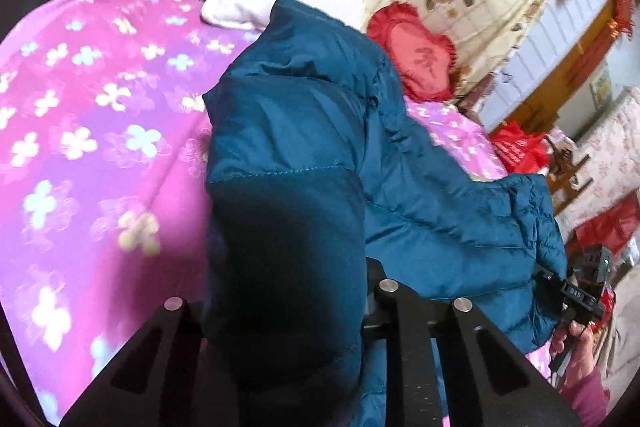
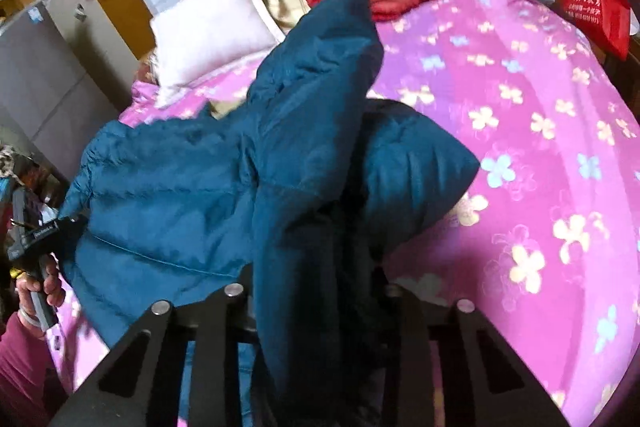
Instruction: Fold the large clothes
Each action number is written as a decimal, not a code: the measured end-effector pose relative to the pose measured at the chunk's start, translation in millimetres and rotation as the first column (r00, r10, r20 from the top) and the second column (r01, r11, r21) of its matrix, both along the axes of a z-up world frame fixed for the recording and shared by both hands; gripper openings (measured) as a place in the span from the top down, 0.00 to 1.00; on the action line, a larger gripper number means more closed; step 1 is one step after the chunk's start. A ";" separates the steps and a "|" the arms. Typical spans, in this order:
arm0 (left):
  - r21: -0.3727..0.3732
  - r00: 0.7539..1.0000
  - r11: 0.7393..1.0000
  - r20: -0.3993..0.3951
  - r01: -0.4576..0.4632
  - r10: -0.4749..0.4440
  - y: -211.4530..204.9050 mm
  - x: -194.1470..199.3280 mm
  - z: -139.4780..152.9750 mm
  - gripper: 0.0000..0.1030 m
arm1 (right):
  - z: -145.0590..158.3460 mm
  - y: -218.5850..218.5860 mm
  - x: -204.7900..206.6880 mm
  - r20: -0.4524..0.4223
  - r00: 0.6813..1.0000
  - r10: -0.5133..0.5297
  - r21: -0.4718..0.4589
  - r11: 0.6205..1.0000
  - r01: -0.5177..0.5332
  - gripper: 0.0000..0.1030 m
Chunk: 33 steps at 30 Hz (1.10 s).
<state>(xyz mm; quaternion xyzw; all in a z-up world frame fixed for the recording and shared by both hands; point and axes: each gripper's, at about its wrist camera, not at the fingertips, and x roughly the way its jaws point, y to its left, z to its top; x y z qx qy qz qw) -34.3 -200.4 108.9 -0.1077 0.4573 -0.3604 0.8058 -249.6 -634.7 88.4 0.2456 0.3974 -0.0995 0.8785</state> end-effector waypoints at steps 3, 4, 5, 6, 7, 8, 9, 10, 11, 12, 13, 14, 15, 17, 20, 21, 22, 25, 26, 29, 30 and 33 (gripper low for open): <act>-0.003 0.999 0.999 0.017 0.041 -0.041 25.4 -33.6 23.1 0.98 | 24.2 17.0 -30.9 0.049 0.999 0.013 0.038 0.999 -0.015 0.71; 0.002 0.998 0.999 0.018 0.053 -0.053 33.9 -46.4 29.1 0.98 | 31.7 24.7 -41.7 0.059 0.998 0.023 0.050 0.998 -0.026 0.71; 0.005 0.998 0.998 0.019 0.060 -0.061 40.5 -54.9 33.0 0.98 | 38.8 33.4 -53.9 0.064 0.997 0.032 0.061 0.997 -0.036 0.71; 0.010 0.998 0.998 0.019 0.067 -0.067 48.8 -65.4 36.7 0.98 | 42.5 40.0 -66.3 0.065 0.997 0.038 0.071 0.997 -0.043 0.71; 0.021 0.997 0.997 0.016 0.069 -0.069 56.8 -76.0 39.1 0.98 | 46.4 48.5 -78.8 0.064 0.997 0.046 0.084 0.995 -0.052 0.71; 0.034 0.998 0.997 0.011 0.065 -0.065 61.3 -83.6 39.6 0.97 | 48.4 56.8 -92.4 0.060 0.997 0.052 0.099 0.993 -0.058 0.70; 0.050 0.998 0.997 0.003 0.057 -0.057 65.7 -90.2 37.2 0.96 | 49.6 62.0 -101.6 0.057 0.997 0.053 0.113 0.992 -0.059 0.69; 0.082 0.999 0.996 0.000 0.046 -0.046 68.7 -97.5 32.4 0.95 | 48.9 68.0 -114.0 0.056 0.997 0.051 0.136 0.989 -0.059 0.69; 0.117 0.999 0.992 0.005 0.037 -0.037 68.4 -102.6 25.8 0.91 | 46.3 73.2 -125.3 0.056 0.997 0.044 0.153 0.987 -0.052 0.66; 0.156 1.000 0.987 0.009 0.026 -0.027 67.5 -106.7 17.6 0.86 | 43.7 76.2 -132.2 0.051 0.998 0.036 0.162 0.986 -0.044 0.64; 0.217 1.000 0.976 0.008 0.004 -0.006 63.9 -107.9 3.6 0.85 | 38.2 80.3 -139.4 0.040 0.999 0.022 0.165 0.986 -0.028 0.63; 0.258 1.000 0.966 0.008 -0.012 0.011 59.9 -107.8 -8.1 0.79 | 30.9 83.9 -144.3 0.022 1.000 0.003 0.161 0.987 -0.007 0.60; 0.288 1.000 0.957 0.007 -0.025 0.024 58.2 -107.2 -20.0 0.70 | 22.3 84.6 -147.4 0.004 1.000 -0.016 0.163 0.986 0.015 0.55; 0.298 0.997 0.952 0.030 -0.074 0.068 57.0 -106.2 -40.4 0.57 | -4.4 85.9 -149.9 -0.080 0.992 -0.094 0.133 0.986 0.105 0.42; 0.292 0.991 0.947 0.078 -0.131 0.113 61.2 -110.6 -44.3 0.53 | -27.0 89.1 -149.0 -0.091 0.983 -0.161 0.098 0.981 0.169 0.27; 0.302 0.989 0.943 0.085 -0.141 0.121 63.2 -113.1 -42.8 0.53 | -27.2 89.0 -150.4 -0.089 0.981 -0.175 0.094 0.978 0.184 0.26; 0.320 0.987 0.935 0.098 -0.153 0.128 65.5 -117.1 -38.2 0.53 | -24.5 90.3 -151.6 -0.089 0.978 -0.188 0.087 0.977 0.196 0.26; 0.325 0.978 0.928 0.159 -0.183 0.137 74.0 -132.9 -16.5 0.53 | -6.1 100.0 -157.3 -0.109 0.971 -0.212 0.011 0.977 0.214 0.25; 0.321 0.972 0.926 0.186 -0.200 0.146 77.5 -141.1 -8.7 0.53 | 4.0 106.2 -161.3 -0.106 0.970 -0.220 -0.034 0.975 0.218 0.24; 0.319 0.939 0.907 0.290 -0.276 0.184 88.0 -166.5 12.8 0.53 | 30.6 123.0 -175.1 -0.055 0.972 -0.227 -0.118 0.968 0.220 0.15; 0.315 0.930 0.905 0.318 -0.285 0.183 89.6 -175.1 18.0 0.53 | 41.2 131.8 -179.4 -0.031 0.975 -0.222 -0.137 0.967 0.216 0.10; 0.307 0.905 0.901 0.386 -0.308 0.178 89.4 -199.6 32.3 0.53 | 61.4 156.5 -182.4 0.013 0.982 -0.188 -0.160 0.969 0.187 0.07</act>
